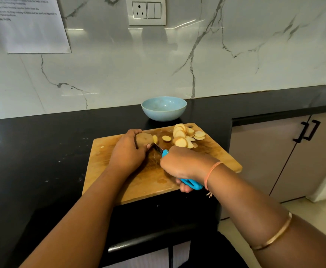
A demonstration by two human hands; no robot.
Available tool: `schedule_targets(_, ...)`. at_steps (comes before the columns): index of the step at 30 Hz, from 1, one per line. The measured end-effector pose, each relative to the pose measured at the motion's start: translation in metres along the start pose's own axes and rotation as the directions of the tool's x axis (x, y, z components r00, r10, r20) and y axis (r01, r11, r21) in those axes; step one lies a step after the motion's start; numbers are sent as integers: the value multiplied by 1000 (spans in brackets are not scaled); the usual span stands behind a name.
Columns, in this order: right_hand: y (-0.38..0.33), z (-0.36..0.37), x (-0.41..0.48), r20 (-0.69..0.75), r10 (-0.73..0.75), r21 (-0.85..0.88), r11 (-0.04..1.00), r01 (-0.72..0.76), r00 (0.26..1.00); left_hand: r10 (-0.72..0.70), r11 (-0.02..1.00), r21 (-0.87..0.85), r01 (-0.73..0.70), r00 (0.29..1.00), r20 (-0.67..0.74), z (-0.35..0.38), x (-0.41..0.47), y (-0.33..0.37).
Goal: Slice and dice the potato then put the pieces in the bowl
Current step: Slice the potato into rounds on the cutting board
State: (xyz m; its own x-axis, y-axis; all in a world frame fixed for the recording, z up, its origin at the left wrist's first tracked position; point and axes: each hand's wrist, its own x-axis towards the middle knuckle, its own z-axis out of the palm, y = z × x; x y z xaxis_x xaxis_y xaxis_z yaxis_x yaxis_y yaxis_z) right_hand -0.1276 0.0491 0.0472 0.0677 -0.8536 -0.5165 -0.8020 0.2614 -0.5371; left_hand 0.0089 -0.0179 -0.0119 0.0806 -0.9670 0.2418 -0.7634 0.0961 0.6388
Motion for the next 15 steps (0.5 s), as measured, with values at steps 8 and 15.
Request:
schedule_targets(8,8,6,12,-194,5,-111,993,-27,981,12,999,-35,-12,1000,-7,-1,-4,-1)
schedule_targets(15,15,2,16,-178,-7,175,984,38,984,73,997,-11,-73,997,30,3,-7,4)
